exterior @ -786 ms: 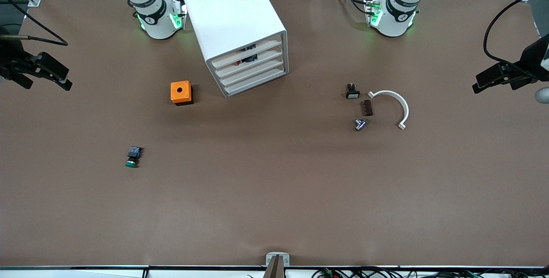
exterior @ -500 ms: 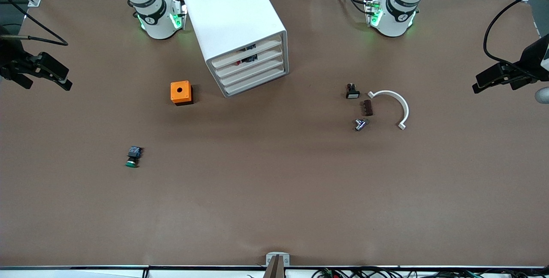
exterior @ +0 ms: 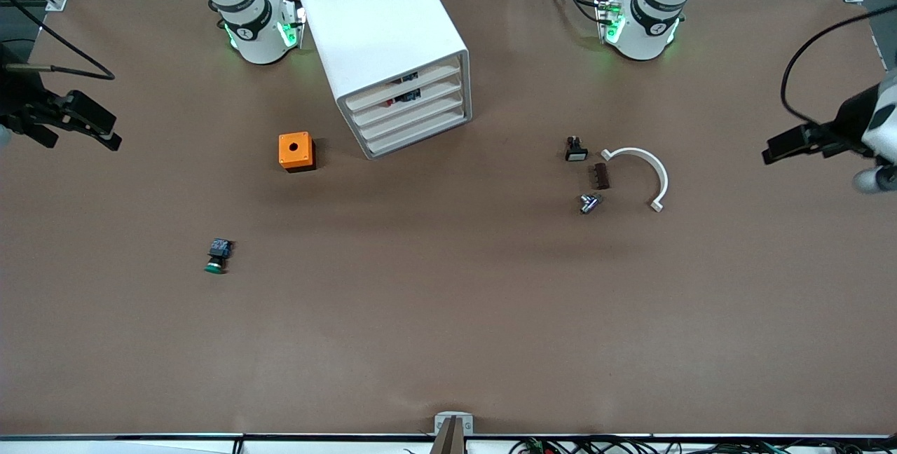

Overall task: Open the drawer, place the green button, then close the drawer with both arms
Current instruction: 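Reach the right gripper to the green button while the left gripper reaches the drawer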

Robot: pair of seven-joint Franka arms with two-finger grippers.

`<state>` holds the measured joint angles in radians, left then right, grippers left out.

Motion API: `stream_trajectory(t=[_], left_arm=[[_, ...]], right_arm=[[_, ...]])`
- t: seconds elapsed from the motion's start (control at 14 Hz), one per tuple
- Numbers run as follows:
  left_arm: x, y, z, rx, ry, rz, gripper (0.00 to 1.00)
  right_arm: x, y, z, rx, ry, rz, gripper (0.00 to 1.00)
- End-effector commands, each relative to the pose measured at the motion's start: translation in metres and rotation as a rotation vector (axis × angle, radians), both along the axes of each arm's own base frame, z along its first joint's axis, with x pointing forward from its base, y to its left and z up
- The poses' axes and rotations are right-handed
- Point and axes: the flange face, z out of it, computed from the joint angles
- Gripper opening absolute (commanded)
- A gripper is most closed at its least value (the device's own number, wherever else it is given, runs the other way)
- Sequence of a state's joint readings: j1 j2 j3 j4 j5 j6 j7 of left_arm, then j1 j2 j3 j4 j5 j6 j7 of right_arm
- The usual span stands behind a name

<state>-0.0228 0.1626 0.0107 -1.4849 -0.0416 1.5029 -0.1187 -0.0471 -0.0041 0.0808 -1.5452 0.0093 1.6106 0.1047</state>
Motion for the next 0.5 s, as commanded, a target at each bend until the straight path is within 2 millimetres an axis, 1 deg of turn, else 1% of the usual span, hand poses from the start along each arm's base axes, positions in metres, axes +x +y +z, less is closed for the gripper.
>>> stream_trajectory(t=[0.0, 0.07, 0.14, 0.21, 0.29, 0.36, 0.43], left_arm=[[0.023, -0.013, -0.054, -0.021, 0.086, -0.009, 1.0], [0.031, -0.019, -0.081, -0.044, 0.122, 0.0, 1.0], [0.037, -0.028, -0.108, -0.073, 0.168, 0.033, 1.0], [0.041, -0.045, -0.135, -0.09, 0.22, 0.077, 1.0], [0.044, -0.06, -0.157, -0.096, 0.257, 0.132, 1.0], [0.045, -0.08, -0.177, -0.083, 0.291, 0.19, 1.0], [0.044, -0.105, -0.192, -0.053, 0.31, 0.231, 1.0]], right_arm=[[0.011, -0.001, -0.024, 0.001, 0.034, 0.014, 1.0], [0.016, -0.002, -0.034, 0.002, 0.043, 0.014, 1.0], [0.021, -0.002, -0.049, 0.005, 0.046, 0.014, 1.0], [0.025, -0.002, -0.066, 0.005, 0.04, 0.013, 1.0], [0.026, 0.0, -0.083, 0.007, 0.036, 0.017, 1.0], [0.027, 0.0, -0.097, 0.006, 0.029, 0.022, 1.0], [0.028, -0.001, -0.111, 0.006, 0.02, 0.026, 1.0]])
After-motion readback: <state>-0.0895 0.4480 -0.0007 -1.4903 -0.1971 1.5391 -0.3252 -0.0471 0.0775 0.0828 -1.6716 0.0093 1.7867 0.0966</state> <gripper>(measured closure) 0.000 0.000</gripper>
